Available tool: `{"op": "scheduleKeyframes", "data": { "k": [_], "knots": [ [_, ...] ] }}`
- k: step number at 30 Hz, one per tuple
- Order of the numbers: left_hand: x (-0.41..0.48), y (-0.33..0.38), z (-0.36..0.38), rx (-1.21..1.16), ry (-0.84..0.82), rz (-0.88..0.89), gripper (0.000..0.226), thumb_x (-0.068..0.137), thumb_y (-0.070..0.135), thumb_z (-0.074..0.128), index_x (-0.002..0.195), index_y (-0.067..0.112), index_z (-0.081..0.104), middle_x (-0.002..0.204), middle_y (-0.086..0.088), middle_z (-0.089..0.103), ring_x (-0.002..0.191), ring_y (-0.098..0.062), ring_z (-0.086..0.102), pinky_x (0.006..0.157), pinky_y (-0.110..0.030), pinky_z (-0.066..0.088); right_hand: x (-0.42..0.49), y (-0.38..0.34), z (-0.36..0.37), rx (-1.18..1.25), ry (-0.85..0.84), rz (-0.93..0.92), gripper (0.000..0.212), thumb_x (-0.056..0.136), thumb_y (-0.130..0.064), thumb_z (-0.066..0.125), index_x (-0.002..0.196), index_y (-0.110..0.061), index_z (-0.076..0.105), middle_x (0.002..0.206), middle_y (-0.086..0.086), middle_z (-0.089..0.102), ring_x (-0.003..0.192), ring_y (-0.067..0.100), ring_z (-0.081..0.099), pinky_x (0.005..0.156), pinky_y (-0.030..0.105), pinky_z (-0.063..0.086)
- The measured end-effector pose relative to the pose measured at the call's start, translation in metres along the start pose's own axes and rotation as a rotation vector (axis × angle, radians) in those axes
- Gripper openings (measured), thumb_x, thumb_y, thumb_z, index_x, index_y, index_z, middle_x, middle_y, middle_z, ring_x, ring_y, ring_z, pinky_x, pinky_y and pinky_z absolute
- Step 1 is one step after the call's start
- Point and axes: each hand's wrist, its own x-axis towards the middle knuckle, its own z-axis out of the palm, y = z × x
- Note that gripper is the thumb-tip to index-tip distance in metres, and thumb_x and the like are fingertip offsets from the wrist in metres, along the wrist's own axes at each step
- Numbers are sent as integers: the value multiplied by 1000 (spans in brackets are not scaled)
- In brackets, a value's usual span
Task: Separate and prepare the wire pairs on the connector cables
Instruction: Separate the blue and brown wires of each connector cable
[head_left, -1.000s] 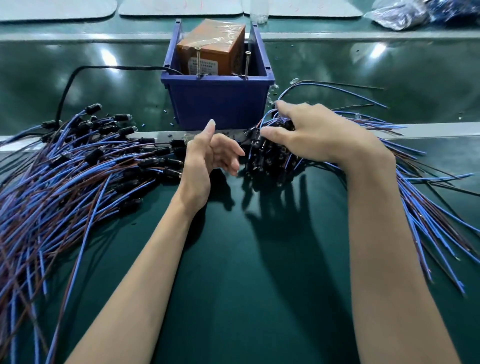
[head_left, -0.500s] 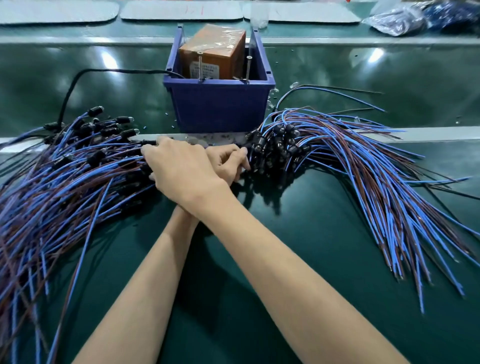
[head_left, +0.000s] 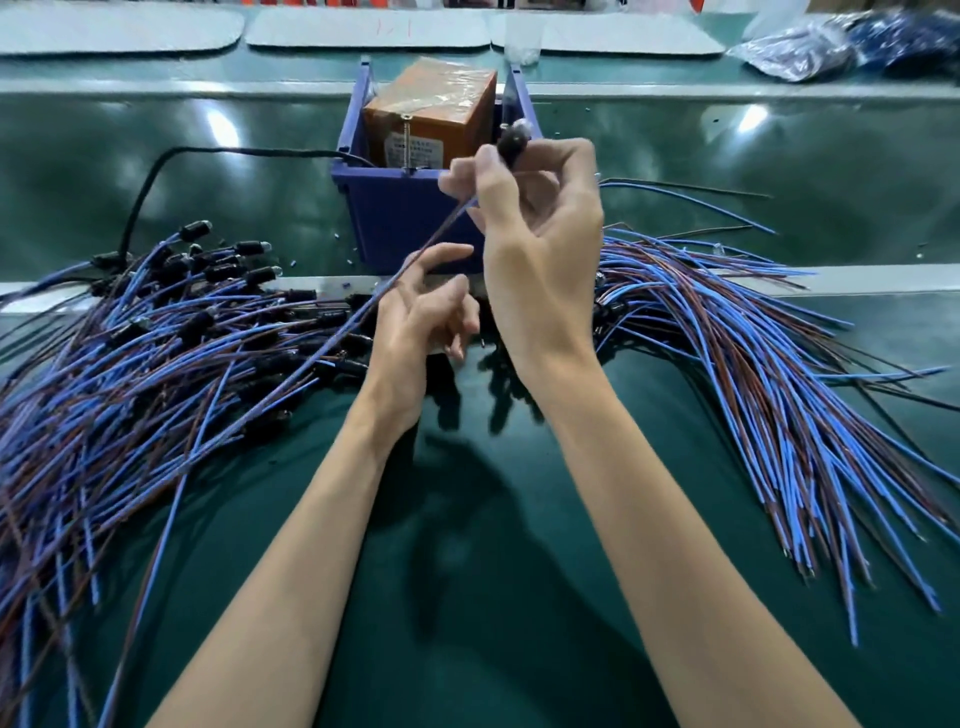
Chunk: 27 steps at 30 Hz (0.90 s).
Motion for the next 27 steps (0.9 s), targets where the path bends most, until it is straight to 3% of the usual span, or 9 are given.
{"op": "scheduleKeyframes", "data": {
  "k": [4, 7, 9, 11, 16, 18, 20, 22, 27],
  "knots": [
    [3, -3, -2, -24, 18, -24, 54, 61, 68, 41, 75, 18, 54, 43, 9, 50, 37, -3, 43, 41, -12, 36, 0, -2, -3, -46, 13, -88, 19, 94, -11, 58, 88, -17, 41, 73, 8, 62, 57, 12, 64, 60, 25, 52],
    [10, -11, -7, -79, 79, -64, 59, 83, 68, 29, 76, 19, 60, 45, 4, 50, 38, -8, 42, 41, -16, 36, 4, -3, -8, -207, 26, -123, 18, 95, -19, 59, 89, -16, 42, 65, -2, 57, 54, 13, 58, 59, 34, 52],
    [13, -16, -9, -33, 128, -39, 67, 93, 62, 14, 80, 21, 65, 45, 1, 50, 39, -11, 39, 43, -18, 35, 9, -4, -14, -275, 51, -132, 18, 95, -22, 59, 87, -16, 43, 62, -8, 53, 51, 4, 50, 56, 26, 46],
    [14, -18, -9, 5, 175, -36, 68, 92, 64, 12, 81, 23, 66, 45, 2, 49, 39, -12, 38, 44, -17, 35, 14, -6, -19, -339, 86, -132, 19, 95, -22, 59, 85, -15, 44, 58, -14, 47, 48, -2, 44, 54, 12, 34],
    [16, -15, -7, -96, 311, 32, 35, 99, 42, 41, 84, 14, 56, 46, 9, 50, 34, -5, 38, 40, -14, 33, 24, -10, -34, -481, 11, -48, 20, 94, -28, 60, 81, -18, 48, 56, -13, 46, 48, 1, 42, 54, 12, 31],
    [16, -13, -7, -128, 309, 56, 20, 90, 33, 57, 87, 14, 53, 52, 10, 55, 35, -2, 43, 42, -13, 36, 26, -10, -37, -548, -36, -10, 20, 91, -33, 63, 81, -18, 52, 61, -10, 51, 54, 3, 45, 56, 13, 34],
    [14, -12, -7, -159, 270, 76, 24, 76, 31, 67, 88, 16, 53, 58, 12, 61, 41, -1, 53, 50, -13, 44, 27, -10, -38, -597, -78, 7, 20, 87, -33, 67, 80, -18, 56, 60, -12, 50, 54, 2, 45, 56, 12, 35],
    [12, -13, -7, -177, 232, 102, 32, 69, 28, 70, 91, 15, 53, 62, 10, 66, 52, -3, 63, 62, -15, 51, 26, -10, -38, -648, -135, 10, 20, 83, -30, 70, 74, -19, 57, 56, -13, 48, 51, -3, 45, 56, 10, 35],
    [15, -15, -8, -191, 199, 91, 7, 92, 3, 56, 94, 10, 57, 73, 5, 71, 65, -7, 66, 70, -17, 51, 25, -11, -38, -736, -308, 59, 22, 90, -29, 63, 79, -12, 69, 57, -13, 50, 51, -2, 46, 54, 6, 34]
  ]
}}
